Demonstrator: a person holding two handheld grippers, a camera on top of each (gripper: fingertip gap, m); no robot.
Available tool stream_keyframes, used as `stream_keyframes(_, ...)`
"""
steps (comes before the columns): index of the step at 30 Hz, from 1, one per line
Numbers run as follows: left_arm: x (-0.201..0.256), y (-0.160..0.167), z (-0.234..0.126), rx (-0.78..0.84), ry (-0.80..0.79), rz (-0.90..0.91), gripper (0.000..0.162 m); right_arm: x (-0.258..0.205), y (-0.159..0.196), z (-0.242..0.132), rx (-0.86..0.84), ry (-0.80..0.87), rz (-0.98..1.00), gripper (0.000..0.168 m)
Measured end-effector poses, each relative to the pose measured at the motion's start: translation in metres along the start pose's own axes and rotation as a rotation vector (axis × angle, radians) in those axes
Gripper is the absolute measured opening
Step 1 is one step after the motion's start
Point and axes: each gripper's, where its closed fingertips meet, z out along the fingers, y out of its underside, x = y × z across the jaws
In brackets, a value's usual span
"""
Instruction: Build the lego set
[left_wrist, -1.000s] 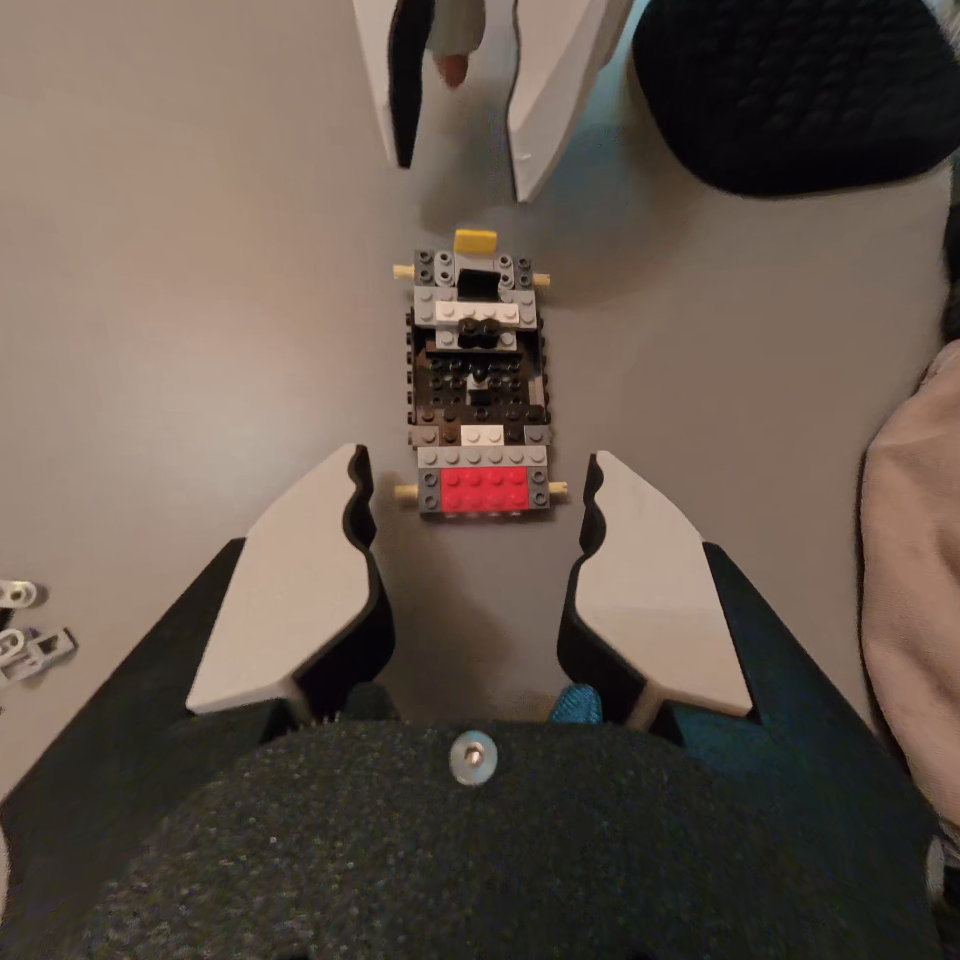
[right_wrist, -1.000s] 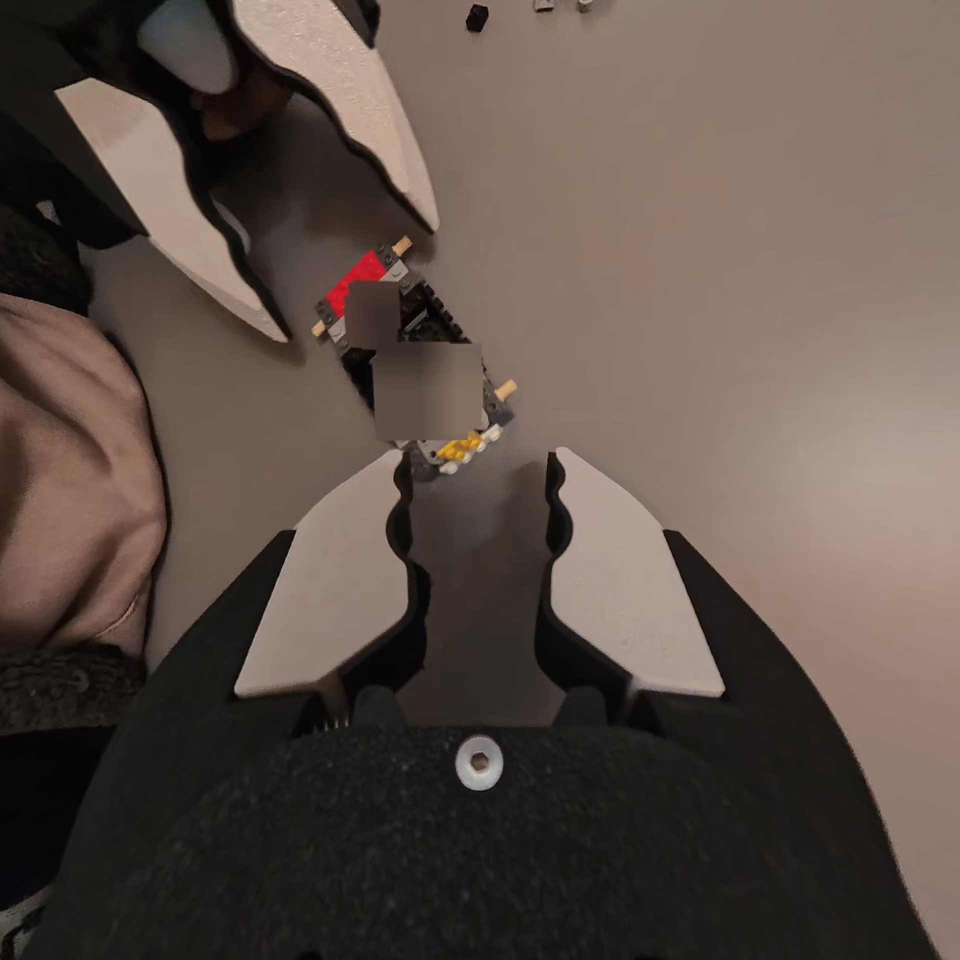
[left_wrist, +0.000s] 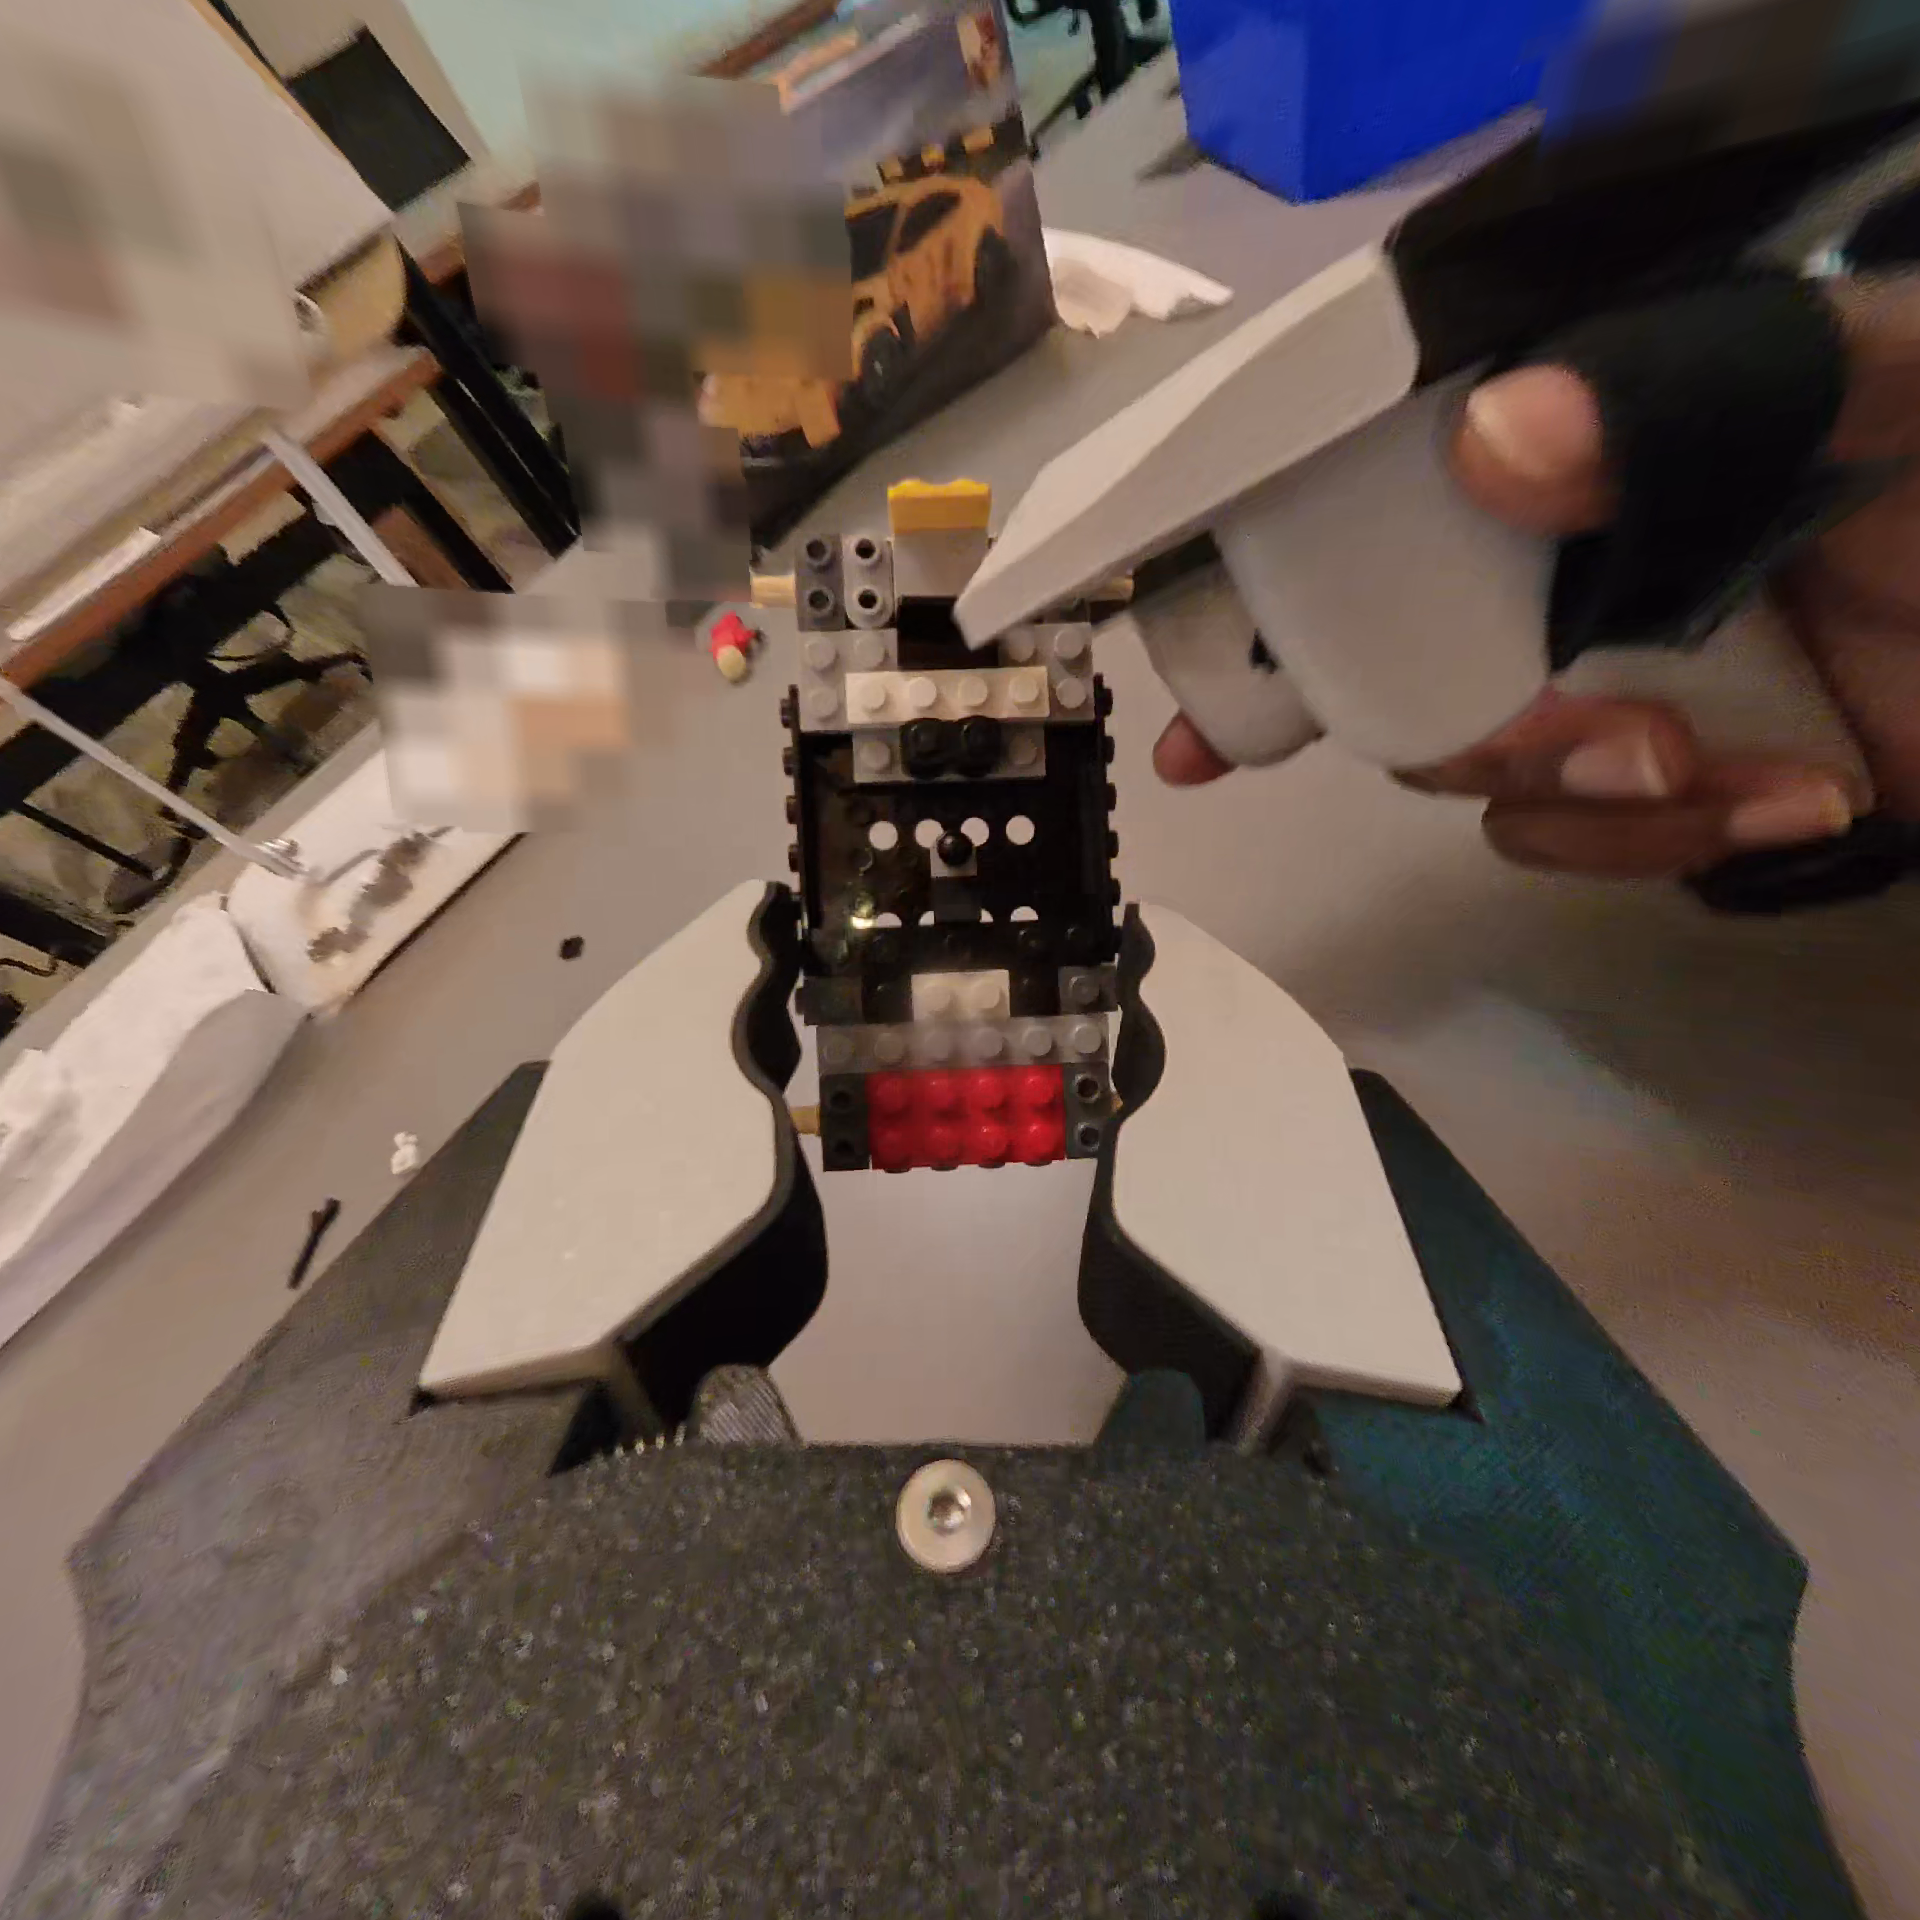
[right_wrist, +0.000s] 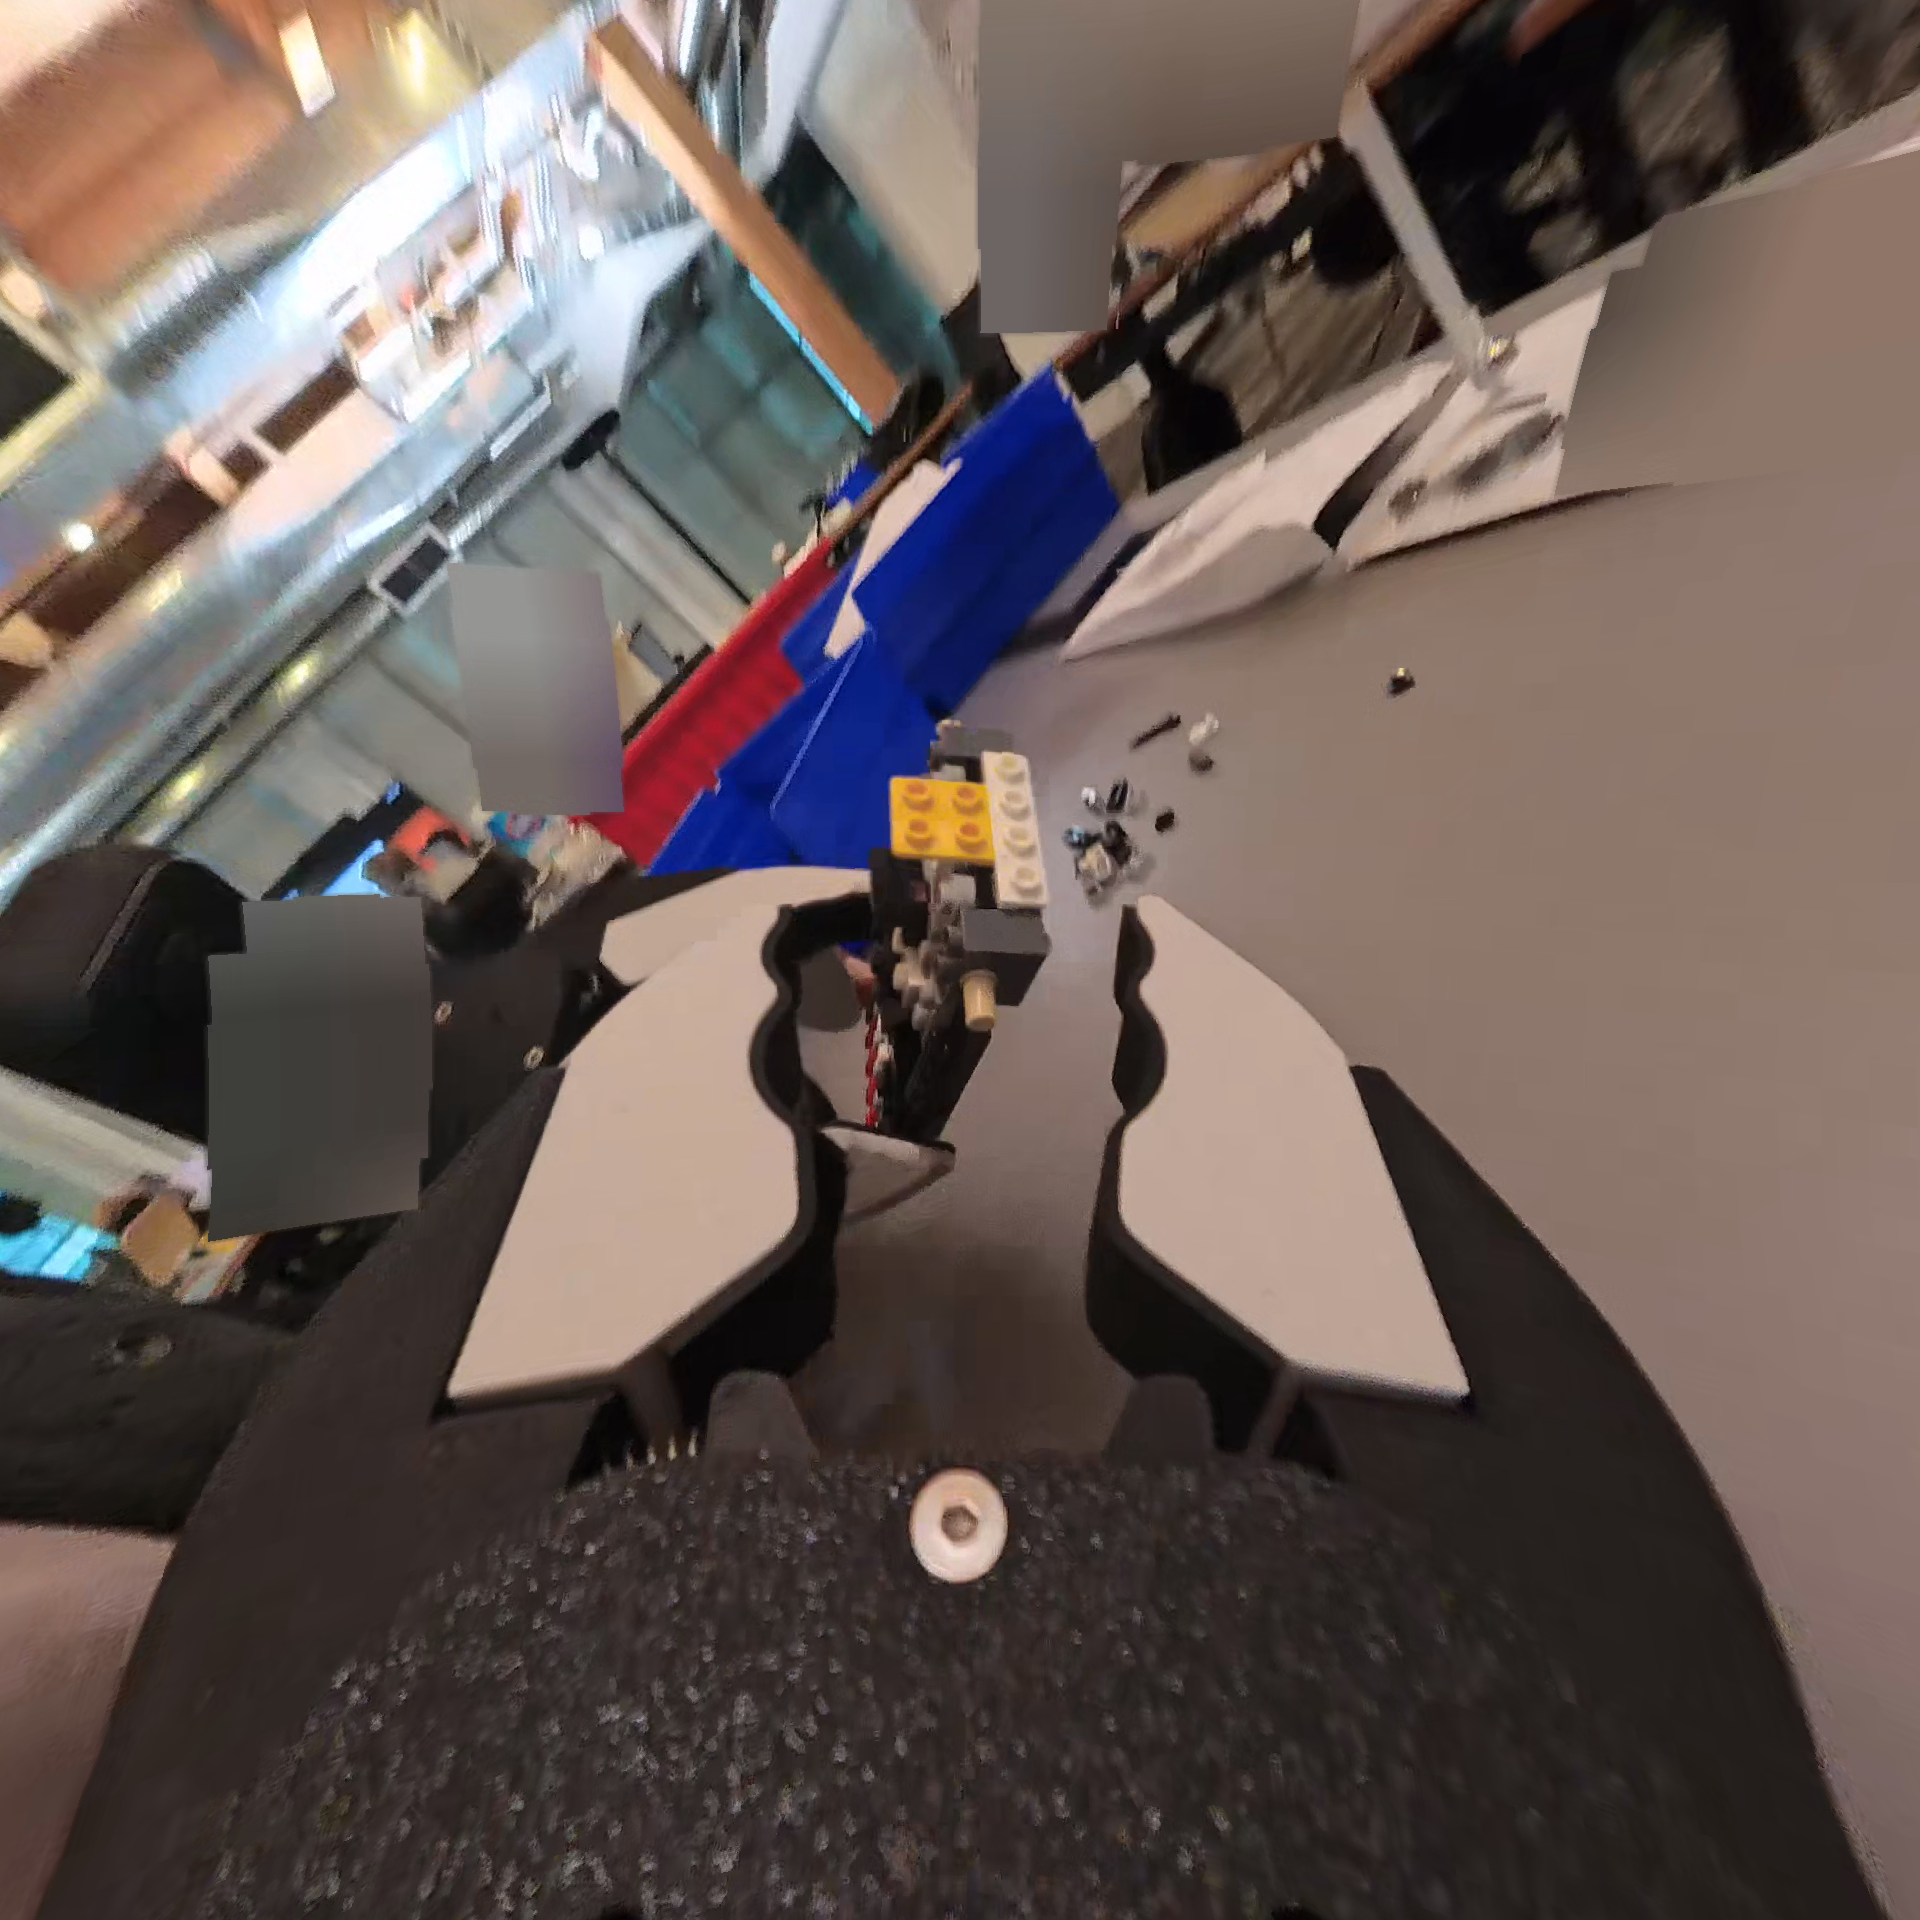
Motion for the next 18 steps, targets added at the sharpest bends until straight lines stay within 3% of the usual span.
stream_keyframes(5, -0.003, -0.013, -0.007, 0.057, -0.031, -0.045, 0.059, -0.018, -0.014, 0.008, 0.137, -0.017, -0.027, 0.041)
stream_keyframes(14, -0.001, -0.022, -0.015, 0.097, -0.077, -0.010, 0.059, -0.037, -0.022, 0.009, 0.195, -0.062, -0.081, 0.042)
stream_keyframes(18, 0.001, -0.027, -0.017, 0.118, -0.097, 0.036, 0.059, -0.037, -0.024, 0.006, 0.210, -0.067, -0.077, 0.031)
